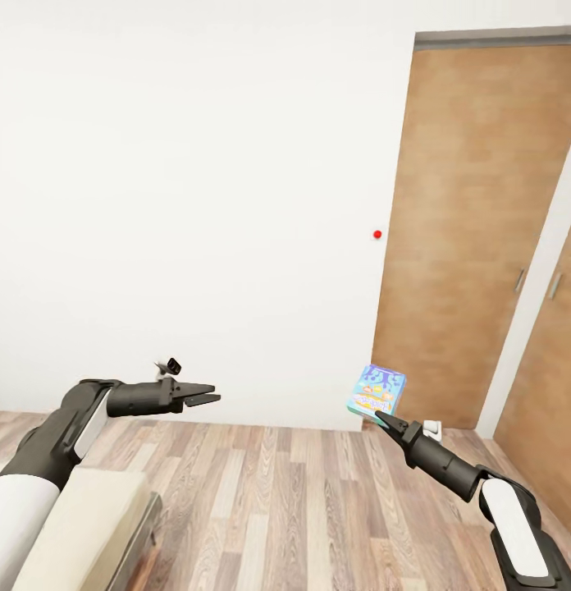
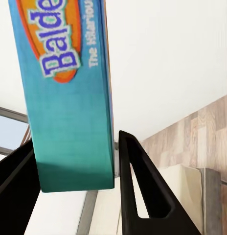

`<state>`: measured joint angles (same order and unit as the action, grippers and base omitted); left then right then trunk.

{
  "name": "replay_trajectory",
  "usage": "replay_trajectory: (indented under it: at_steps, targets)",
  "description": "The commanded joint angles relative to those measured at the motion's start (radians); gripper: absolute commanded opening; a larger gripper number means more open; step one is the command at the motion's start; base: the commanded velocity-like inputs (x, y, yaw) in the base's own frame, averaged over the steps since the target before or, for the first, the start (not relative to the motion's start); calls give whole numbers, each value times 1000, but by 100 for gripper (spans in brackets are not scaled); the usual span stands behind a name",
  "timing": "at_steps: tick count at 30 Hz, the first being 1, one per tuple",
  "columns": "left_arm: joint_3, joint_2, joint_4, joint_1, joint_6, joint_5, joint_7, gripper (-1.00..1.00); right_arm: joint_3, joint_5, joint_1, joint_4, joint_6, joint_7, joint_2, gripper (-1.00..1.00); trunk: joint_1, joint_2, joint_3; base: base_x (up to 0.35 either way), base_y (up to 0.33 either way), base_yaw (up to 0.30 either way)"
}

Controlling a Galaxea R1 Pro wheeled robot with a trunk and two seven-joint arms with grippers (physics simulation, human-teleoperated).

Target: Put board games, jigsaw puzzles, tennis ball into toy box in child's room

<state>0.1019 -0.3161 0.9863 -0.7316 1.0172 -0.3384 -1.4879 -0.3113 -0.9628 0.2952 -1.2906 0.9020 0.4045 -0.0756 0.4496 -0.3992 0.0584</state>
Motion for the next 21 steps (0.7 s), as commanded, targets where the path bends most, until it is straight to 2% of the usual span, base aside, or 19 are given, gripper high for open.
replay_trajectory:
  at_steps: [1, 21]
  targets:
    - [2, -1, 0, 0, 11, -2, -3, 100, -2, -2, 1, 0, 6, 6, 0, -100, 0, -1, 0, 0, 0, -276]
    - [2, -1, 0, 0, 11, -2, -3, 100, -2, -1, 1, 0, 6, 5, 0, -100, 0, -1, 9, 0, 0, -272]
